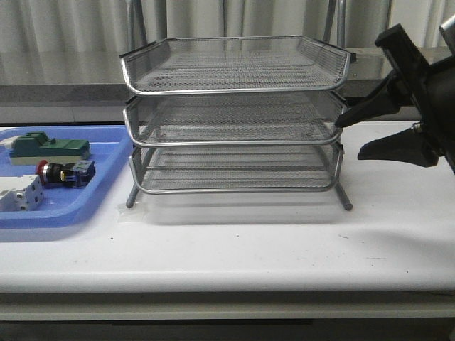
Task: Place button on rack with both arms
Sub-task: 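Reach the right gripper to the middle rack tier's front rim and grasp it, then pull the middle wire tier toward the robot with the right gripper, release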
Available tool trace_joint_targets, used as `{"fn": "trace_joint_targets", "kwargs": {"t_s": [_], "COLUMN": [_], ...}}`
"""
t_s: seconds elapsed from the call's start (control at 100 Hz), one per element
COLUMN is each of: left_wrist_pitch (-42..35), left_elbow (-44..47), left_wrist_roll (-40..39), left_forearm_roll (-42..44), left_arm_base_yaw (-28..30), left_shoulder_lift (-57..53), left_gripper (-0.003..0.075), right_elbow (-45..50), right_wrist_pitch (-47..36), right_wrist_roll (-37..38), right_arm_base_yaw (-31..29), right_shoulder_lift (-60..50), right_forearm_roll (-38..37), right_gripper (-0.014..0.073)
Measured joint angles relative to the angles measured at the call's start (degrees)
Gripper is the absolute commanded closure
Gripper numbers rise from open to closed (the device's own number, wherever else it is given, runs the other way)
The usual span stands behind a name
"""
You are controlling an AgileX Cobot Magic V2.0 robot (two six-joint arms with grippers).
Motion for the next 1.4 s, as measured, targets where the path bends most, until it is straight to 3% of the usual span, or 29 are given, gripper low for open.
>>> {"fn": "trace_joint_targets", "kwargs": {"t_s": [0.78,0.92,1.21,1.4], "left_wrist_pitch": [0.00,0.00,0.00,0.00], "left_elbow": [0.00,0.00,0.00,0.00], "left_wrist_roll": [0.00,0.00,0.00,0.00], "left_forearm_roll": [0.00,0.00,0.00,0.00], "left_arm_base_yaw": [0.00,0.00,0.00,0.00], "left_shoulder_lift": [0.00,0.00,0.00,0.00], "left_gripper": [0.0741,0.0741,0.0741,0.0741], "right_elbow": [-9.05,-9.15,-9.15,-9.15], "right_wrist_pitch": [6.95,7.32,7.10,7.10], "right_wrist_roll": [-2.32,-2.32,-2.32,-2.32], "right_arm_base_yaw": [0.00,0.00,0.00,0.00], "right_shoulder_lift": [10.52,11.08,11.12,11.12], "right_forearm_roll": [0.84,0.84,0.72,0.72], "right_gripper": [0.0226,0.0310,0.0568,0.0608]}}
